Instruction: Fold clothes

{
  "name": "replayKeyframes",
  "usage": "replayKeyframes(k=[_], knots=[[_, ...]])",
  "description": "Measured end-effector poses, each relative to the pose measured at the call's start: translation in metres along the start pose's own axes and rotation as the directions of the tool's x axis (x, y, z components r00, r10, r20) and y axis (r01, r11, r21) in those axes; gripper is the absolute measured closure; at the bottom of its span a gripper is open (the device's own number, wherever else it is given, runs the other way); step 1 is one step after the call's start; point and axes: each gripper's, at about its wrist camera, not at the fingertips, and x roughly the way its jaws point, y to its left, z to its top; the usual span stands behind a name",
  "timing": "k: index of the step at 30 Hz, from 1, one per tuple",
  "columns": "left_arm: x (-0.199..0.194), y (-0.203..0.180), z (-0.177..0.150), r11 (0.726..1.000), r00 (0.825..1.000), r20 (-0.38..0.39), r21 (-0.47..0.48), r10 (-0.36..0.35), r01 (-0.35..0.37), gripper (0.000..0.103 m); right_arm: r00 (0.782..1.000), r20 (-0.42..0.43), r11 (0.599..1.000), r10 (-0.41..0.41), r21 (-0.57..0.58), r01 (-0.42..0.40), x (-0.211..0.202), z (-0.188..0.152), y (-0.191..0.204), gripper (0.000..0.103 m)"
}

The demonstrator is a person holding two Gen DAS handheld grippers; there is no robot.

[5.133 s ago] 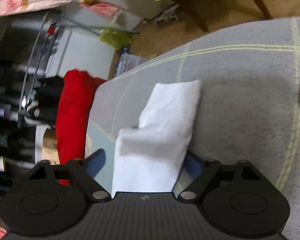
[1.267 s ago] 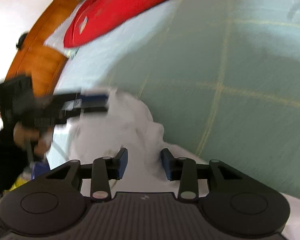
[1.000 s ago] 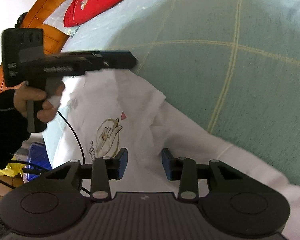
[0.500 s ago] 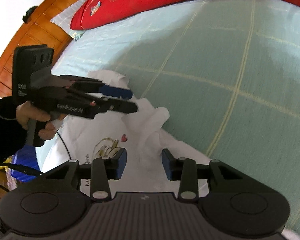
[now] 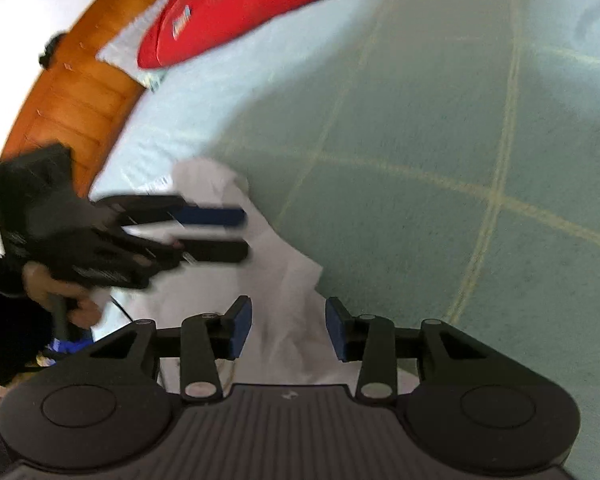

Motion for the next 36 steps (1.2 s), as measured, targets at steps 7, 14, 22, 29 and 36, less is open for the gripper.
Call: replayKeyframes(k=[7, 14, 22, 29, 36], knots=[[-0.020, 0.007, 0.004, 1.000, 0.999, 0.047, -0.016, 0.010, -0.010, 0.050, 0.995, 0.085, 0.997, -0.057, -0.042, 0.061, -0.010, 0.008, 0.002, 0.089], [-0.025, 0.011, 0.003, 0.999, 0.998, 0.065, -0.034, 0.021, -0.018, 0.049, 0.968, 0.193, 0.980, -0.162, -0.080, 0.180, -0.025, 0.039, -0.007, 0.090], [-0.022, 0.011, 0.003, 0.999, 0.998, 0.064, -0.040, 0.024, -0.021, 0.049, 0.920, 0.273, 0.939, -0.280, -0.124, 0.322, -0.020, 0.084, -0.028, 0.101], [-0.020, 0.012, 0.001, 0.999, 0.998, 0.055, -0.033, 0.020, -0.018, 0.049, 0.917, 0.285, 0.951, -0.280, -0.049, 0.305, -0.046, 0.072, -0.037, 0.092], [-0.012, 0.003, 0.000, 1.000, 0.999, 0.034, -0.022, -0.001, 0.001, 0.049, 0.887, 0.240, 0.917, -0.394, 0.041, 0.397, -0.089, -0.012, -0.018, 0.078]])
